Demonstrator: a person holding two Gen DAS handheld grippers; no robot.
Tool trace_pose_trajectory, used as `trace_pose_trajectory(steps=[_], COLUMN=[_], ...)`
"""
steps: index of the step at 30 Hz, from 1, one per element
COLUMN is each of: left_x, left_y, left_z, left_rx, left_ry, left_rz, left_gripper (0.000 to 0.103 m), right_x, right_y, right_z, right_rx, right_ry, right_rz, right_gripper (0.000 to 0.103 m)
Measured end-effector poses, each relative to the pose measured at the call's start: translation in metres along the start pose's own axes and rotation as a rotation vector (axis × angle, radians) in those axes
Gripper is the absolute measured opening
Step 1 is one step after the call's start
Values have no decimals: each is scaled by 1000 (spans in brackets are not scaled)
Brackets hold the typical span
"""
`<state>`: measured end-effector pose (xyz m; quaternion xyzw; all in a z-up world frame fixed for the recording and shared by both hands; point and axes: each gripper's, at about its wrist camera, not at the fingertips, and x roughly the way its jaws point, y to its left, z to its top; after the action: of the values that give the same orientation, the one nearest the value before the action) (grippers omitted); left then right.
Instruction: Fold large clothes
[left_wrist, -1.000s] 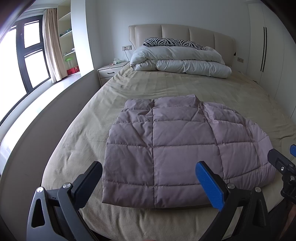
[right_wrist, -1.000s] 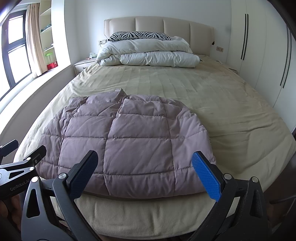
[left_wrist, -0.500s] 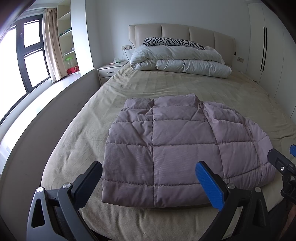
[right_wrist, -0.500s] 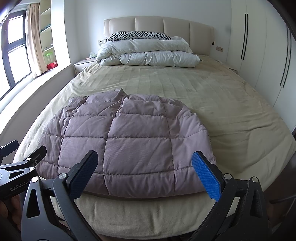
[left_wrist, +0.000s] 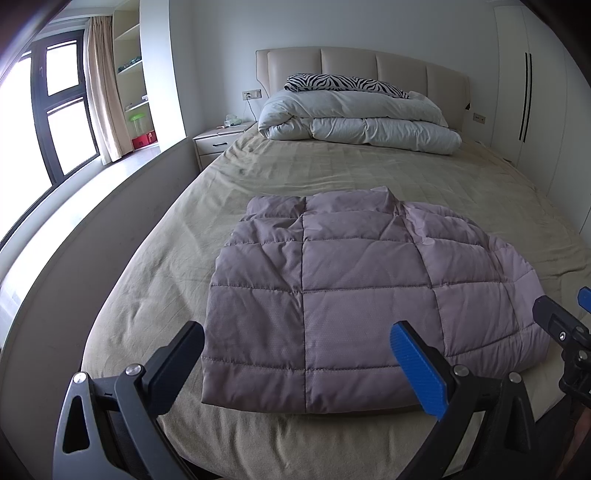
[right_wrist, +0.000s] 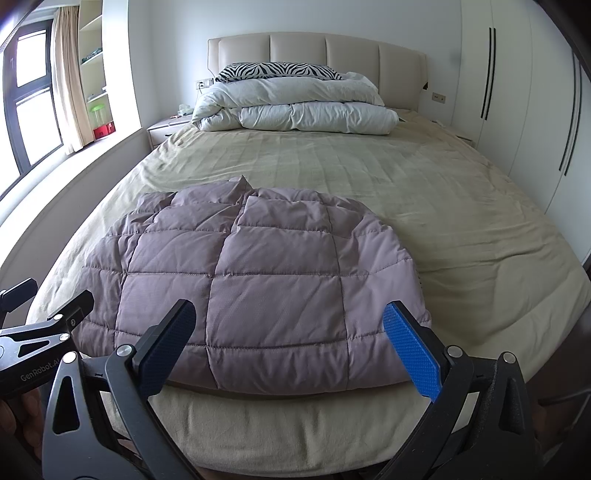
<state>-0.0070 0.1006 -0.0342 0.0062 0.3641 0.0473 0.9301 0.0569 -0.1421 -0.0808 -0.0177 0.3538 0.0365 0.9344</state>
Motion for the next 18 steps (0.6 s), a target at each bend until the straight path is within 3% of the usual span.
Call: trace_pose_trajectory(steps=[18], left_x=[0], left_y=[0], left_z=[-1], left_rx=[0], left_ry=[3], left_rz=[-3], left_gripper=[103], right_x=[-1], right_y=[1], right_z=[0], right_rx=[0], right_ry=[2], right_rz=[0], right_gripper=[103])
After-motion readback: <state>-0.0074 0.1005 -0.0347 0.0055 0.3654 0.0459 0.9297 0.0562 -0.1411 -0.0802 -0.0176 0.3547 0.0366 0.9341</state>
